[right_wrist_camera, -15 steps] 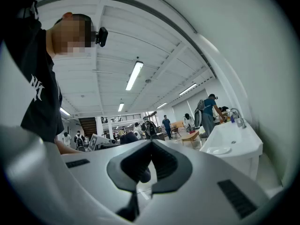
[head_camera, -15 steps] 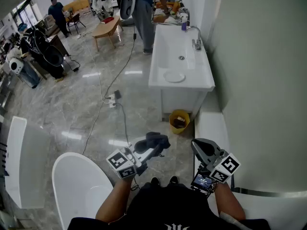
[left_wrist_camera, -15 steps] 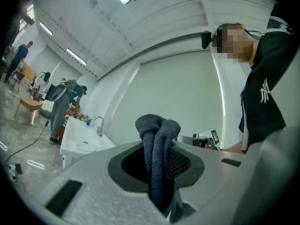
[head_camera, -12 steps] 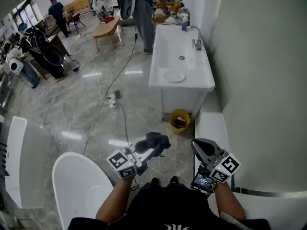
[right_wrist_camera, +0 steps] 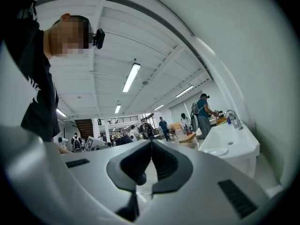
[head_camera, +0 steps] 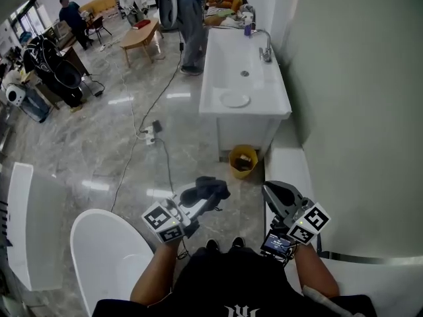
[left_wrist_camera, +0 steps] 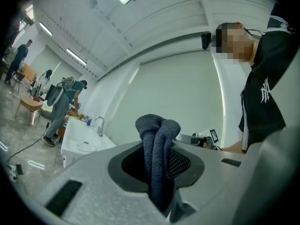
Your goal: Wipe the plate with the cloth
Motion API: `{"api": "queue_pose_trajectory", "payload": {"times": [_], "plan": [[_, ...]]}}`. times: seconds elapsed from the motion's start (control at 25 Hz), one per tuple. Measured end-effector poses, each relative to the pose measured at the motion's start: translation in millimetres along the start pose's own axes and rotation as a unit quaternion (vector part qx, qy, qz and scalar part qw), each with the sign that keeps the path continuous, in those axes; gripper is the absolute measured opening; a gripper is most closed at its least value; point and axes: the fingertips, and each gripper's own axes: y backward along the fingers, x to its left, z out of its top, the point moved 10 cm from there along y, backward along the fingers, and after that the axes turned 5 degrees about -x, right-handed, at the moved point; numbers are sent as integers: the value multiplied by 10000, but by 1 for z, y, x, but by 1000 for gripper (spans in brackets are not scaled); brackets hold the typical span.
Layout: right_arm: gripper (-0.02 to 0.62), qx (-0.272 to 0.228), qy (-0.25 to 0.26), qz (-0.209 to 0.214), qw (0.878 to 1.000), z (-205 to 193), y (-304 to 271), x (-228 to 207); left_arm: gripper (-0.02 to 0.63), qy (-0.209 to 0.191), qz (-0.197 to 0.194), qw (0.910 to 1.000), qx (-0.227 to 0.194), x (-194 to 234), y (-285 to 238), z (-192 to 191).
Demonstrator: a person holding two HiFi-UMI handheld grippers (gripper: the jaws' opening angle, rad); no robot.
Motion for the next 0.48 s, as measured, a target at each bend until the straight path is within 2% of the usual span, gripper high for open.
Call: {"api": "queue_pose_trajectory", "payload": {"times": [0.24, 0.48], "plan": [[5, 34, 106, 2, 9999, 3, 0, -2, 67, 117, -187, 9994, -259, -4, -7, 6], [5, 35, 130, 33, 9999, 3, 4, -9, 67, -13, 28, 10000, 86, 2, -8, -5]]}}
